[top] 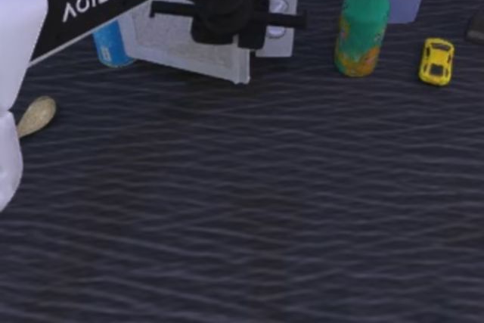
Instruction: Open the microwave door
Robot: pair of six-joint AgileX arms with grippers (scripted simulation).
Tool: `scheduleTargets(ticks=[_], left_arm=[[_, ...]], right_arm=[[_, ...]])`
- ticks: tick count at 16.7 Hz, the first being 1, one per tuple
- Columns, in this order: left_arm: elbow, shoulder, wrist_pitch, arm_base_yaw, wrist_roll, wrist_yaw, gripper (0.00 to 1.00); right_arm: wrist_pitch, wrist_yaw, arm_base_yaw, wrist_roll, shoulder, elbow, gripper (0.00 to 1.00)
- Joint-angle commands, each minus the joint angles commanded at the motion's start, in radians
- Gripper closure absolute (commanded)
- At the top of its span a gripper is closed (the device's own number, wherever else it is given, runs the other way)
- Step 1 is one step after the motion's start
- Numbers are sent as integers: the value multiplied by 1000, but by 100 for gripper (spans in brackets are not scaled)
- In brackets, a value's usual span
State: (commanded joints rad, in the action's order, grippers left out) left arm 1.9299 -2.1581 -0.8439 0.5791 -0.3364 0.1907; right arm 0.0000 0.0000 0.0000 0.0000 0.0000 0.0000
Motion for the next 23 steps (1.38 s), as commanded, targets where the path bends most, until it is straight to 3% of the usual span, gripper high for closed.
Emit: scheduleTargets(ticks=[17, 23], left_arm=[[0, 0, 0, 0, 0, 0, 100], [-84, 52, 39, -8, 58, -32, 100]], right_arm=[[0, 0, 0, 0, 0, 0, 0], [0, 0, 0, 0, 0, 0, 0]])
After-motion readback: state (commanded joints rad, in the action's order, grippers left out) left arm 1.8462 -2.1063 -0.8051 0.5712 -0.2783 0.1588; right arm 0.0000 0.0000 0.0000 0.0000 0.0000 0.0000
